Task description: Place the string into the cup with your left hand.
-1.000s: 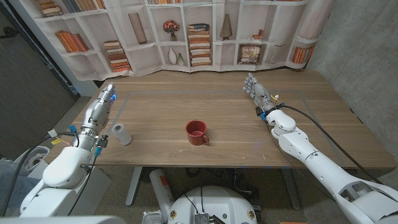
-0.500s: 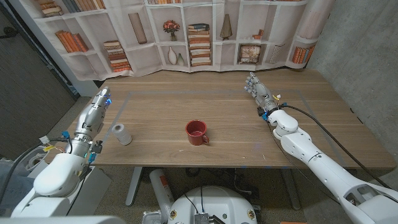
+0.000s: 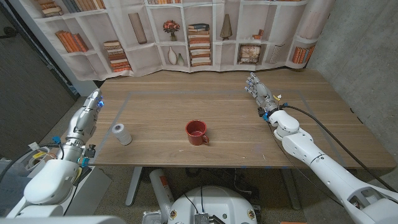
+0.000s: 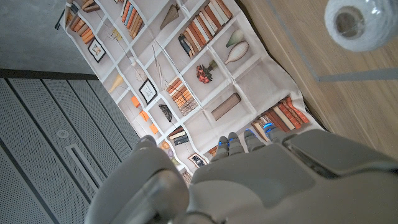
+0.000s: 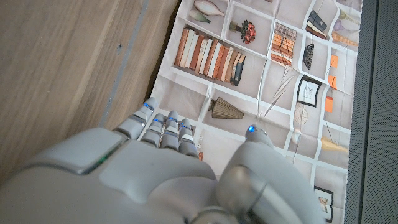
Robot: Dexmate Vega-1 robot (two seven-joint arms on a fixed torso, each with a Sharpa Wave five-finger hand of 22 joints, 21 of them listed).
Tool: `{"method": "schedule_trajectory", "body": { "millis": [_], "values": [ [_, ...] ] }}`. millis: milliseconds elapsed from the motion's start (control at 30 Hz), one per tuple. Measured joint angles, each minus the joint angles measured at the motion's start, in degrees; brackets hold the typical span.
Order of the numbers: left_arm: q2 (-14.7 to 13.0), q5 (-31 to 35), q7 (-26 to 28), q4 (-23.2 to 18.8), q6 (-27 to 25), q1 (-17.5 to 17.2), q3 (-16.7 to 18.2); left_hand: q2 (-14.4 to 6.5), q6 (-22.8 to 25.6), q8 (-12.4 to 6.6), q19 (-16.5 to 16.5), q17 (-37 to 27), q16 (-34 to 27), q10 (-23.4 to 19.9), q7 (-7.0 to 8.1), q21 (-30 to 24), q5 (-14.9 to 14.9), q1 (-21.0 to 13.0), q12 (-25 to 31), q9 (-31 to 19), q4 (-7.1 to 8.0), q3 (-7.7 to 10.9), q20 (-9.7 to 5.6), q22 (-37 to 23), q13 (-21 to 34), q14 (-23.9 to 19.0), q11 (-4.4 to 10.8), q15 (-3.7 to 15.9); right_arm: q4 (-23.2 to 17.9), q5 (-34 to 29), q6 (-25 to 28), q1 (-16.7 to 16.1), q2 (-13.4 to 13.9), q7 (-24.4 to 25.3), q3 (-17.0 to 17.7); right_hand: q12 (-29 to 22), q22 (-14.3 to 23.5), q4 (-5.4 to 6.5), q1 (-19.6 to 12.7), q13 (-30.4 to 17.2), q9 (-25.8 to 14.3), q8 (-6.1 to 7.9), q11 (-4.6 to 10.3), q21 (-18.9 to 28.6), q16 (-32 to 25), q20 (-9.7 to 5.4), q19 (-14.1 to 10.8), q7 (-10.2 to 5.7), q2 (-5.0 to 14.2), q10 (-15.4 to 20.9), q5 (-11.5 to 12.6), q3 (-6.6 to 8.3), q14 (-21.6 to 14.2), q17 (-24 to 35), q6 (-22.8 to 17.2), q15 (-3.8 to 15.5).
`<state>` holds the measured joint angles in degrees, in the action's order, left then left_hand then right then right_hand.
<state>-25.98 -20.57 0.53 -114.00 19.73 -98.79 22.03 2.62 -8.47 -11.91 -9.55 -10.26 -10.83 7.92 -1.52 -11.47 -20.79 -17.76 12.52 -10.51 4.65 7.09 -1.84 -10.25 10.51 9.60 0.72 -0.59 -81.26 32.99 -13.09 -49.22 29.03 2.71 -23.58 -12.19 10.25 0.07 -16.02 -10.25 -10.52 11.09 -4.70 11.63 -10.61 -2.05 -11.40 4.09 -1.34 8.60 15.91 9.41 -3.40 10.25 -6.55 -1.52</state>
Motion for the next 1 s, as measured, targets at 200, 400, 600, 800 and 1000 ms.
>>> {"method": "schedule_trajectory", "body": {
  "millis": [200,400,600,800,1000],
  "values": [
    [0.44,-0.01,-0.09,0.24,0.09,-0.41,0.90,0.00,0.42,0.00,0.00,0.00,0.00,-0.22,-0.04,0.00,-0.33,0.00,0.00,0.00,0.00,0.00,0.00,0.00,0.00,0.00,0.00,0.00,-0.13,-0.12,0.28,-0.06,0.02,0.16,-0.12,0.00,0.00,0.00,0.00,0.00,0.00,0.00,0.00,0.00,0.00,0.00,0.00,0.11,0.00,0.00,0.00,0.00,0.00,0.00,-0.11,0.00],
    [0.49,-0.06,-0.51,0.65,-0.02,-0.59,1.56,-0.22,0.51,0.00,0.00,0.00,0.00,-0.39,-0.12,0.00,-0.33,-0.22,0.00,0.00,0.00,0.00,0.00,0.00,0.00,-0.44,0.18,0.20,-0.14,-0.20,0.37,-0.04,0.00,0.17,-0.28,0.00,0.00,0.00,0.00,0.00,0.00,0.00,0.00,0.00,0.00,0.00,0.00,0.11,0.00,0.00,0.00,0.00,0.00,0.00,-0.11,0.00],
    [0.68,-0.07,-0.81,1.04,-0.56,-0.99,2.29,-0.22,0.82,0.00,0.00,0.00,0.00,-0.74,0.19,0.00,-0.33,-0.22,0.00,0.00,0.00,0.00,0.00,0.00,0.00,-0.57,0.08,0.07,-0.45,-0.38,0.67,-0.02,0.12,0.27,-0.36,0.00,0.00,0.00,0.00,0.00,0.00,0.00,0.00,0.00,0.00,-0.22,-0.22,0.11,0.00,0.00,0.00,0.00,0.00,0.00,-0.11,0.00],
    [0.88,-0.05,-1.05,1.58,-1.08,-1.21,2.78,0.08,1.43,0.00,0.00,0.00,0.00,-0.95,0.19,0.00,-0.33,-0.53,0.00,0.00,-0.23,-0.23,0.00,0.04,0.00,-1.06,0.12,0.17,-0.96,-0.52,0.98,-0.01,0.44,0.41,-0.36,0.00,0.00,0.00,0.00,0.00,0.00,0.00,0.00,0.00,0.00,-0.21,-0.21,0.11,0.00,0.00,0.00,0.00,0.00,0.00,-0.11,-0.01],
    [1.33,-0.18,-1.32,2.62,-1.28,-1.22,3.18,-0.14,1.63,0.00,0.00,0.00,0.00,-1.44,-0.01,0.00,-0.33,-0.75,0.00,0.00,-0.23,-0.23,0.00,0.12,0.00,-1.40,-0.01,0.28,-1.25,-0.54,1.23,-0.01,0.70,0.42,-0.35,0.00,0.00,-0.07,0.00,0.00,0.00,0.00,0.00,0.00,-0.21,-0.21,-0.85,0.11,0.00,0.00,0.00,-0.07,-1.23,0.00,-0.11,0.20]
  ]
}}
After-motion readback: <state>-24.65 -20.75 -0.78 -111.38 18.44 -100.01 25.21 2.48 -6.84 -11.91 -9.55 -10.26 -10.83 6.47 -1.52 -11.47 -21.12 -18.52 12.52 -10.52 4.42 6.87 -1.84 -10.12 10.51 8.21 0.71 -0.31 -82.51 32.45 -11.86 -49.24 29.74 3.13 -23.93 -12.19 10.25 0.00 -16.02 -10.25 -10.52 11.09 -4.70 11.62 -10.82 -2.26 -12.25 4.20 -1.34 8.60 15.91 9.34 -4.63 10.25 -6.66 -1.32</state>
